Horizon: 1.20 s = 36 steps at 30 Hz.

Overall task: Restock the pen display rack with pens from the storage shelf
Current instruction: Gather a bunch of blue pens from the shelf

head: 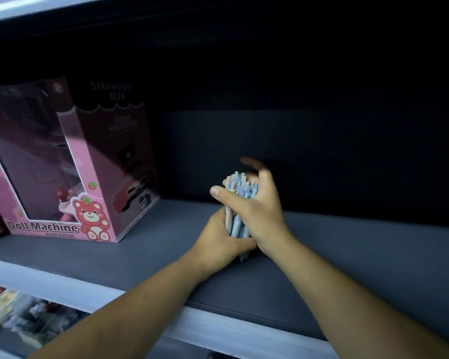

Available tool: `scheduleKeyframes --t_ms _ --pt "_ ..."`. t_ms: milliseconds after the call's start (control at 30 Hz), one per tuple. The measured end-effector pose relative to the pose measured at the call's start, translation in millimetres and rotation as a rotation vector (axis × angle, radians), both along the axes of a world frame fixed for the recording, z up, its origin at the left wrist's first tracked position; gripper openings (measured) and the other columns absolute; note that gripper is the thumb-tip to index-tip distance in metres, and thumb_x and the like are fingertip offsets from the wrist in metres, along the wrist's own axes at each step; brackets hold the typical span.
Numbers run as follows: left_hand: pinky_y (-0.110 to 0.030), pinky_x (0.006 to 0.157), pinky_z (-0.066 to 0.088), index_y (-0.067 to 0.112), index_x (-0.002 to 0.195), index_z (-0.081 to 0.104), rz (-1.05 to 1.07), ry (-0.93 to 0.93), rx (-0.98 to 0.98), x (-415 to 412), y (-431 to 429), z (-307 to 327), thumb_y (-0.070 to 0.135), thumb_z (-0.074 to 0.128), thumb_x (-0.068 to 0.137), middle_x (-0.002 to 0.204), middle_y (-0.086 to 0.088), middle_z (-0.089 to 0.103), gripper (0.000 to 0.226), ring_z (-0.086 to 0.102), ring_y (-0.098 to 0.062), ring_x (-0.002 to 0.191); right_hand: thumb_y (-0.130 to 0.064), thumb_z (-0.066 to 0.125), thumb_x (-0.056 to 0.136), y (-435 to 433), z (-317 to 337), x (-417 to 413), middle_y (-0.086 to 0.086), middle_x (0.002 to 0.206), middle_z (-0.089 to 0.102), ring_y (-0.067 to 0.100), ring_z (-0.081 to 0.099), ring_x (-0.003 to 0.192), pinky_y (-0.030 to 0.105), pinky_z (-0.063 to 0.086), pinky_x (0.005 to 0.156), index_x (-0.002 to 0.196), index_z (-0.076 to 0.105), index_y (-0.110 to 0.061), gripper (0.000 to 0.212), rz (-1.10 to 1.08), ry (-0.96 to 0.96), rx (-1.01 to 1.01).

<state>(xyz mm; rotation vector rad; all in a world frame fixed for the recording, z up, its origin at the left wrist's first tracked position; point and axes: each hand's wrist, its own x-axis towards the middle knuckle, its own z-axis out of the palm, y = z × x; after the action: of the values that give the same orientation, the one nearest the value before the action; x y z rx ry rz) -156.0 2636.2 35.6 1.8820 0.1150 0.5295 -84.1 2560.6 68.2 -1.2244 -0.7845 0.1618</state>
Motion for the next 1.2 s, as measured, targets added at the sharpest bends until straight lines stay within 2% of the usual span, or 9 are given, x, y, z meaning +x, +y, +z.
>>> scheduleKeyframes --t_ms 200,267,367,567,667,800,967,1067,1200 --pt "-0.019 0.067 0.053 0.007 0.123 0.058 -0.110 0.120 0.017 0.0 2.4 0.4 -0.009 0.073 0.082 0.077 0.008 0.073 0.047 0.071 -0.006 0.075 -0.024 0.091 0.073 -1.6 -5.7 7.4 -0.005 0.120 0.070 0.002 0.068 0.108 0.028 0.054 0.097 0.134 0.044 -0.036 0.078 0.069 0.010 -0.126" --pt "-0.023 0.068 0.055 0.007 0.121 0.061 -0.085 0.118 0.035 0.1 5.0 -0.7 -0.008 0.073 0.082 0.078 0.004 0.074 0.043 0.073 -0.010 0.077 -0.024 0.092 0.072 -1.9 -7.2 7.5 -0.006 0.120 0.069 0.002 0.068 0.109 0.029 0.055 0.097 0.136 0.045 -0.033 0.080 0.084 0.008 -0.145" --pt "-0.041 0.068 0.060 -0.003 0.102 0.065 0.002 0.069 0.053 0.2 8.7 -4.4 -0.007 0.068 0.083 0.069 -0.014 0.071 0.020 0.071 -0.027 0.067 -0.020 0.092 0.071 -0.8 -8.4 7.0 -0.006 0.117 0.071 0.006 0.070 0.107 0.037 0.057 0.098 0.132 0.050 -0.029 0.075 0.094 0.022 -0.137" --pt "-0.033 0.054 0.051 0.000 0.093 0.062 0.074 -0.011 0.050 2.0 9.3 -6.1 -0.003 0.068 0.087 0.056 -0.015 0.064 0.009 0.064 -0.024 0.053 -0.016 0.092 0.070 -0.9 -5.6 3.9 -0.008 0.114 0.071 0.006 0.071 0.105 0.038 0.058 0.096 0.128 0.055 -0.028 0.070 0.061 -0.008 -0.100" --pt "-0.033 0.057 0.053 0.012 0.103 0.061 0.056 -0.024 0.046 4.0 9.0 -7.5 -0.005 0.064 0.085 0.067 -0.018 0.068 0.025 0.068 -0.027 0.061 -0.025 0.095 0.067 0.2 -9.0 2.7 -0.013 0.118 0.065 0.001 0.065 0.111 0.030 0.055 0.100 0.136 0.045 -0.033 0.085 -0.011 -0.153 -0.222" --pt "-0.026 0.064 0.056 0.022 0.117 0.058 0.030 -0.054 0.102 8.5 10.0 -8.5 -0.008 0.068 0.082 0.086 0.004 0.072 0.046 0.073 -0.011 0.078 -0.036 0.095 0.063 4.1 -12.5 1.6 -0.010 0.126 0.060 0.005 0.058 0.121 0.030 0.050 0.103 0.142 0.034 -0.038 0.100 -0.039 -0.235 -0.297" --pt "-0.029 0.082 0.060 0.027 0.130 0.057 0.040 0.042 0.087 9.0 14.4 -14.9 0.002 0.076 0.076 0.106 0.011 0.076 0.063 0.072 -0.005 0.099 -0.021 0.089 0.071 8.2 -12.1 3.0 -0.006 0.110 0.072 0.006 0.069 0.103 0.032 0.056 0.095 0.124 0.056 -0.023 0.062 -0.110 -0.135 -0.225" --pt "-0.028 0.074 0.056 0.027 0.112 0.064 0.073 0.073 0.060 7.7 13.9 -14.6 0.009 0.077 0.078 0.091 0.009 0.077 0.041 0.073 -0.005 0.086 -0.007 0.083 0.076 4.9 -5.6 3.8 -0.001 0.089 0.075 0.008 0.073 0.083 0.027 0.058 0.079 0.101 0.064 -0.014 0.032 -0.110 0.004 -0.094" --pt "-0.035 0.073 0.060 0.022 0.110 0.063 0.049 0.023 0.054 6.9 10.9 -9.9 0.002 0.073 0.080 0.093 -0.002 0.075 0.038 0.074 -0.019 0.086 -0.008 0.081 0.079 -0.5 4.4 6.2 0.014 0.083 0.076 0.031 0.076 0.080 0.041 0.062 0.076 0.084 0.061 -0.013 0.021 -0.066 0.187 0.031"
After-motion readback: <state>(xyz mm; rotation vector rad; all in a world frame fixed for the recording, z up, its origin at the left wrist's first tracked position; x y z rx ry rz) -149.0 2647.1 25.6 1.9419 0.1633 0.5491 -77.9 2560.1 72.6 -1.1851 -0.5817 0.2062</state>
